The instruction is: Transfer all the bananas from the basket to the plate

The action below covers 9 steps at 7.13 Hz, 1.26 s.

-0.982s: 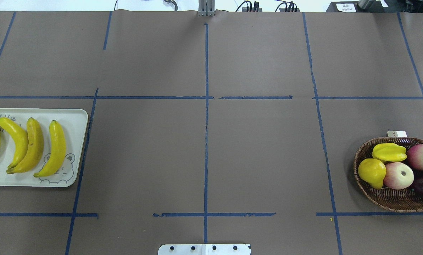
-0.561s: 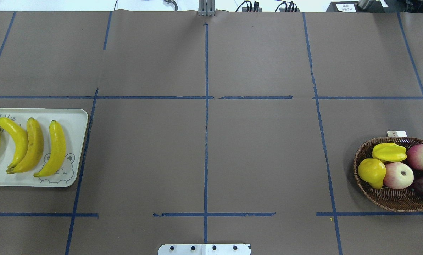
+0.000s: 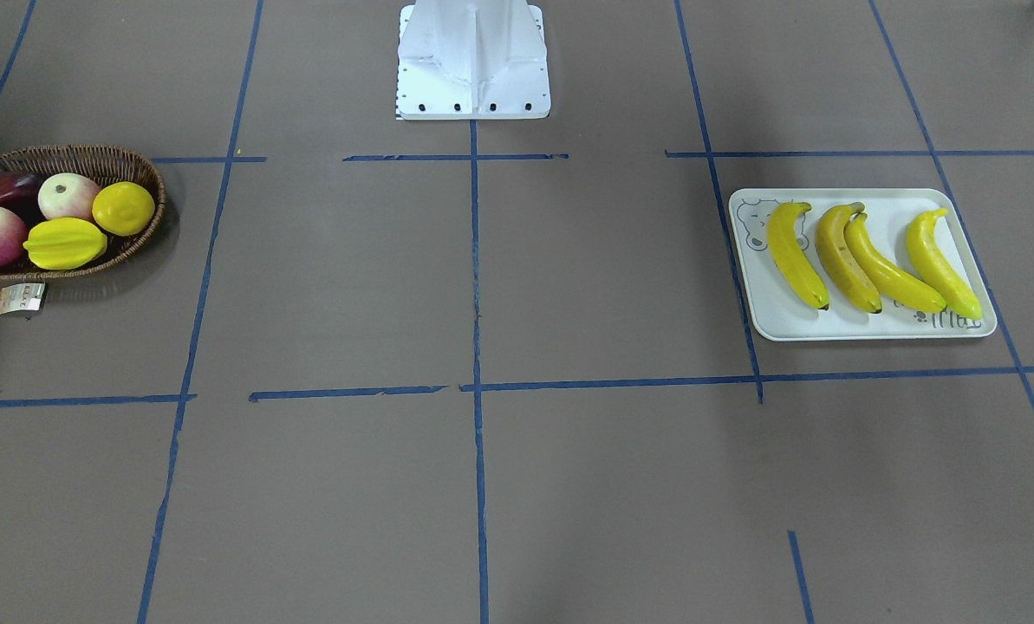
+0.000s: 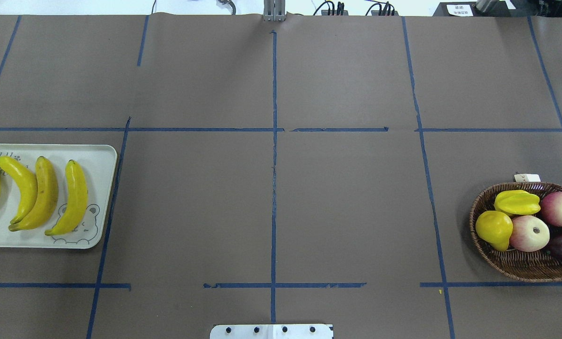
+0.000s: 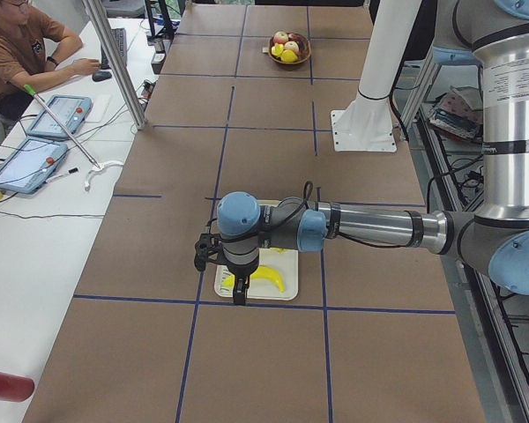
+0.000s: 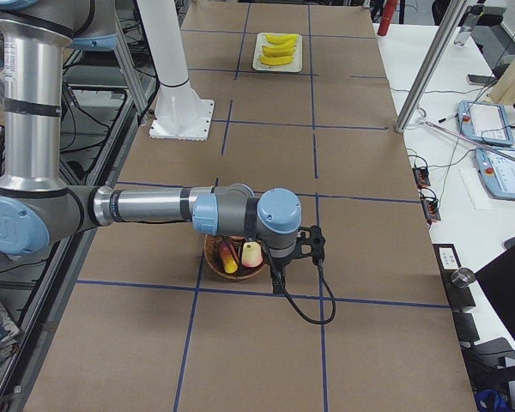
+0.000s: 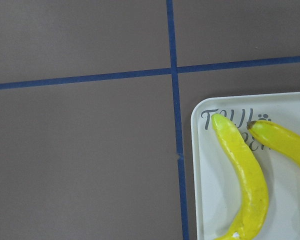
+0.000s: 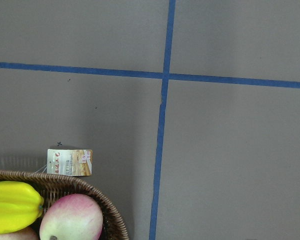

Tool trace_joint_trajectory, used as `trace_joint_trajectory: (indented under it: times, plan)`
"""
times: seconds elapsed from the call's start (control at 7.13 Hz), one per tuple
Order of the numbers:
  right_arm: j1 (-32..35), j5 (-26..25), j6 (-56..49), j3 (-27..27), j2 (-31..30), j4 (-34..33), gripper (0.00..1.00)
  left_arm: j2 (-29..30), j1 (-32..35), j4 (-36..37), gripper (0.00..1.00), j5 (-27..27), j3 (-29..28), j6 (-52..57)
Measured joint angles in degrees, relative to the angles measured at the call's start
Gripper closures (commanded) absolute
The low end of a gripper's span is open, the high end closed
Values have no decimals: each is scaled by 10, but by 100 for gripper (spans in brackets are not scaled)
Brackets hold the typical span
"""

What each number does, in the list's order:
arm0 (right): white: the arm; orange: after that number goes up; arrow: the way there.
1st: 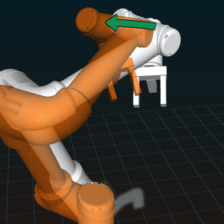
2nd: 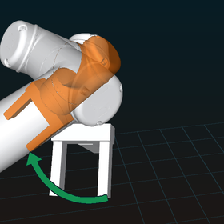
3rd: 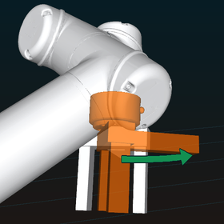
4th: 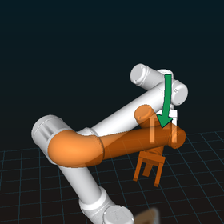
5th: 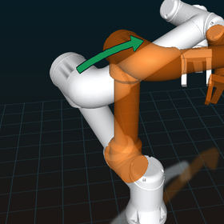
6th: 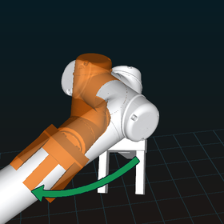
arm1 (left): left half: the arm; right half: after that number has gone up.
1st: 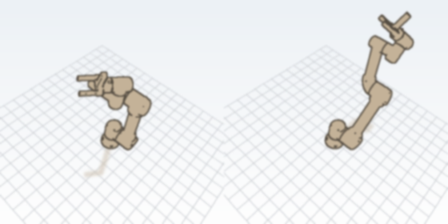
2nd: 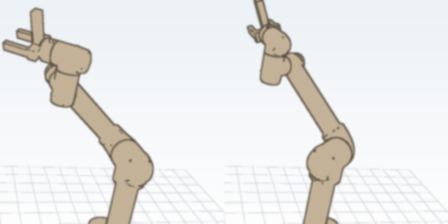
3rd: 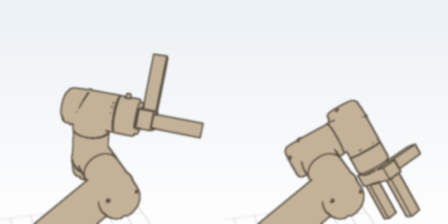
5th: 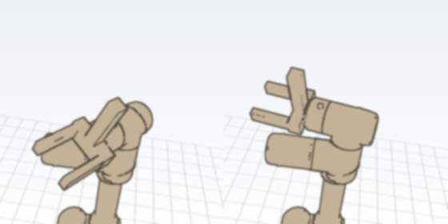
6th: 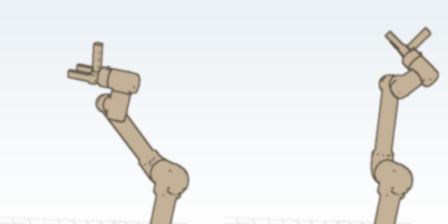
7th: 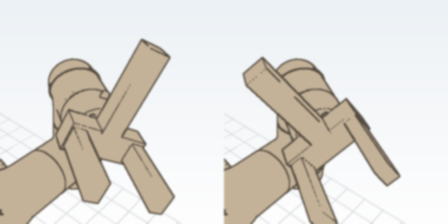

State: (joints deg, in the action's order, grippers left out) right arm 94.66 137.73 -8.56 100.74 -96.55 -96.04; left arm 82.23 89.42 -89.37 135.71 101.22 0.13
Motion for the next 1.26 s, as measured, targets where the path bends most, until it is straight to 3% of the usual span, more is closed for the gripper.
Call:
trace_joint_trajectory:
  times: [0.56, 0.98, 1.26]
  plan:
    - [28, 14, -5, -14, -13, 1, 0, -2, 5, -5, 0, 17, -7, -1]
    - [34, -7, -8, -18, -20, 8, 0, -2, 5, -5, 0, 12, -8, 1]
    - [38, -20, -9, -45, -23, 54, 0, -2, 4, -5, 0, 5, -8, 1]
